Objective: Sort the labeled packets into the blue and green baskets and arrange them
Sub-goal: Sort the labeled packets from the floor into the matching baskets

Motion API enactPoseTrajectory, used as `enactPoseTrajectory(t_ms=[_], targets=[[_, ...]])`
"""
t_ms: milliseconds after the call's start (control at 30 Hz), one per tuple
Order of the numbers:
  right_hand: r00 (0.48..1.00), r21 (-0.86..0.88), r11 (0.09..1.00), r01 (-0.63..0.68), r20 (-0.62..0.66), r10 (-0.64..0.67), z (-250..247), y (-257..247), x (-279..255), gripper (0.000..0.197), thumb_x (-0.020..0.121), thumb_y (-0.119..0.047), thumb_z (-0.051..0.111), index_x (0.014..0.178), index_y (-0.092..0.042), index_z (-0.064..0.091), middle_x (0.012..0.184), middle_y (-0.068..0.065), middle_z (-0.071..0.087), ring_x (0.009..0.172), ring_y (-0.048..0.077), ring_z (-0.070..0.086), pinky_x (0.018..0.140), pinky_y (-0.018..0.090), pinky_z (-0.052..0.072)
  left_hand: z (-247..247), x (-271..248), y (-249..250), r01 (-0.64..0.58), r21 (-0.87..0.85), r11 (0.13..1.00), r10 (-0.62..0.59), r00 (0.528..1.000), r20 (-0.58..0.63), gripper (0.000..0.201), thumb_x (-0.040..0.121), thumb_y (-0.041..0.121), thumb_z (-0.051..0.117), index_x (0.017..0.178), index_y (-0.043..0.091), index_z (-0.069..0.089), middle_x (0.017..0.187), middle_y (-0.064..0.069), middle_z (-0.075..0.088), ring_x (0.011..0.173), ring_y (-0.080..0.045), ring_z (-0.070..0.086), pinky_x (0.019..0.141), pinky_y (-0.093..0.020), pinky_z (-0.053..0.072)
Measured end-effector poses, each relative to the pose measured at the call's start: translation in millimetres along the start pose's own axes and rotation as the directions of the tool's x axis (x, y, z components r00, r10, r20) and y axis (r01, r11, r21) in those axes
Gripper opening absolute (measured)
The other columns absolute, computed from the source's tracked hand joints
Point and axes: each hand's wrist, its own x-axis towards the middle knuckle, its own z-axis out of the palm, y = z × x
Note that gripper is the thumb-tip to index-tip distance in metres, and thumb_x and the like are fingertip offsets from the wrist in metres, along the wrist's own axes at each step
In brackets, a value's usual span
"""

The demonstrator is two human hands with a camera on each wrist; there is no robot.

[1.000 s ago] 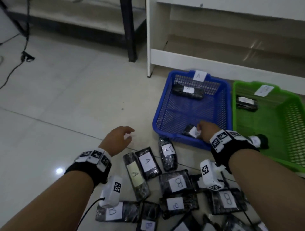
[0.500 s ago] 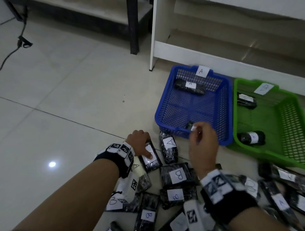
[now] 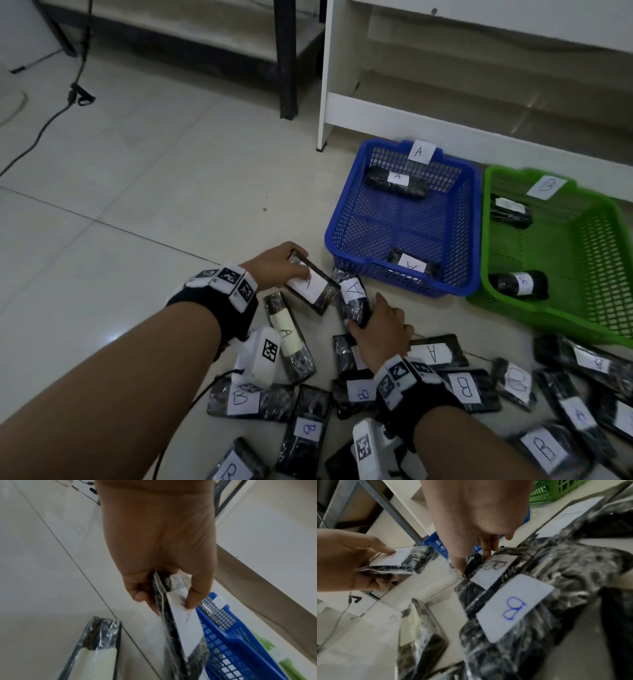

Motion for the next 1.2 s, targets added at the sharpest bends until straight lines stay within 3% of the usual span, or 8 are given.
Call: enactPoseTrajectory(t_ms=[200, 300, 467, 667, 800, 867, 1000, 1200], targets=[[0.974, 0.200, 0.954, 0.222, -0.078, -0.211, -14, -8, -10, 0.049, 0.081, -0.034, 0.066, 0.121, -0.013, 0.049, 0.117, 0.009, 0.044, 0.102, 0.030, 0.051, 0.088, 0.039, 0.045, -10, -25, 29, 0.039, -0.263, 0.964, -0.044, 0.999, -0.014, 0.026, 0.065, 0.015, 0.054, 0.091, 0.018, 0.059, 0.082, -0.005, 0.055, 0.073, -0.018, 0.051, 0.059, -0.025, 0.042], [0.944, 0.277, 0.906, 0.319, -0.015, -0.328, -38, -4, -21, 0.050, 0.082, -0.032, 0.066, 0.124, -0.014, 0.045, 0.120, 0.005, 0.039, 0.098, 0.025, 0.056, 0.083, 0.036, 0.050, -12, -32, 49, -0.024, -0.317, 0.948, 0.012, 0.999, -0.040, 0.019, 0.081, 0.007, 0.050, 0.095, 0.017, 0.059, 0.084, -0.005, 0.055, 0.073, -0.016, 0.050, 0.059, -0.024, 0.041], [0.854, 0.013, 0.856, 0.516, 0.062, -0.516, -125, 13, -26, 0.049, 0.081, -0.036, 0.064, 0.123, -0.017, 0.047, 0.118, 0.003, 0.044, 0.103, 0.023, 0.053, 0.088, 0.038, 0.048, -5, -37, 90, -0.095, -0.491, 0.866, 0.066, 0.995, -0.076, 0.023, 0.086, 0.005, 0.043, 0.094, 0.019, 0.061, 0.085, -0.004, 0.057, 0.073, -0.014, 0.052, 0.059, -0.023, 0.044], [0.913, 0.101, 0.918, 0.383, -0.192, -0.360, -229, 83, 21, 0.017, 0.075, -0.024, 0.069, 0.088, -0.014, 0.065, 0.086, 0.009, 0.067, 0.070, 0.020, 0.061, 0.060, 0.031, 0.050, 40, -13, 136, -0.148, -0.487, 0.861, 0.044, 0.975, -0.220, 0.024, 0.087, -0.001, 0.039, 0.097, 0.005, 0.060, 0.080, -0.014, 0.055, 0.065, -0.018, 0.056, 0.047, -0.019, 0.049], [0.935, 0.160, 0.969, 0.188, -0.333, -0.126, -259, 143, 44, 0.018, 0.083, -0.017, 0.064, 0.078, 0.000, 0.066, 0.081, 0.020, 0.068, 0.071, 0.031, 0.062, 0.065, 0.035, 0.048, 80, 18, 144, -0.169, -0.372, 0.913, 0.035, 0.939, -0.342, 0.011, 0.079, 0.005, 0.053, 0.081, 0.002, 0.063, 0.070, -0.016, 0.054, 0.060, -0.025, 0.055, 0.059, -0.032, 0.050], [0.936, 0.200, 0.973, 0.111, -0.352, -0.034, -262, 168, 47, 0.021, 0.083, -0.016, 0.064, 0.086, 0.005, 0.067, 0.086, 0.023, 0.067, 0.073, 0.032, 0.060, 0.065, 0.035, 0.046, 96, 37, 139, -0.172, -0.305, 0.937, 0.041, 0.919, -0.392, 0.034, 0.071, 0.011, 0.057, 0.103, 0.002, 0.063, 0.086, -0.017, 0.063, 0.074, -0.025, 0.058, 0.073, -0.040, 0.053], [0.957, 0.183, 0.983, 0.030, -0.289, 0.025, -259, 199, 57, 0.025, 0.081, -0.008, 0.066, 0.103, 0.004, 0.064, 0.100, 0.023, 0.066, 0.078, 0.029, 0.057, 0.069, 0.032, 0.044, 119, 51, 133, -0.224, -0.127, 0.966, 0.140, 0.872, -0.470, 0.034, 0.079, 0.009, 0.070, 0.112, 0.005, 0.064, 0.105, -0.012, 0.065, 0.095, -0.024, 0.060, 0.090, -0.036, 0.049], [0.935, 0.261, 0.962, -0.078, -0.317, 0.162, -247, 225, 83, 0.048, 0.077, -0.004, 0.071, 0.121, 0.002, 0.053, 0.118, 0.022, 0.061, 0.101, 0.034, 0.059, 0.075, 0.026, 0.038, 148, 78, 127, -0.221, 0.013, 0.975, 0.201, 0.860, -0.468, 0.040, 0.077, 0.016, 0.075, 0.115, 0.007, 0.063, 0.111, -0.011, 0.066, 0.102, -0.026, 0.061, 0.094, -0.035, 0.047]])
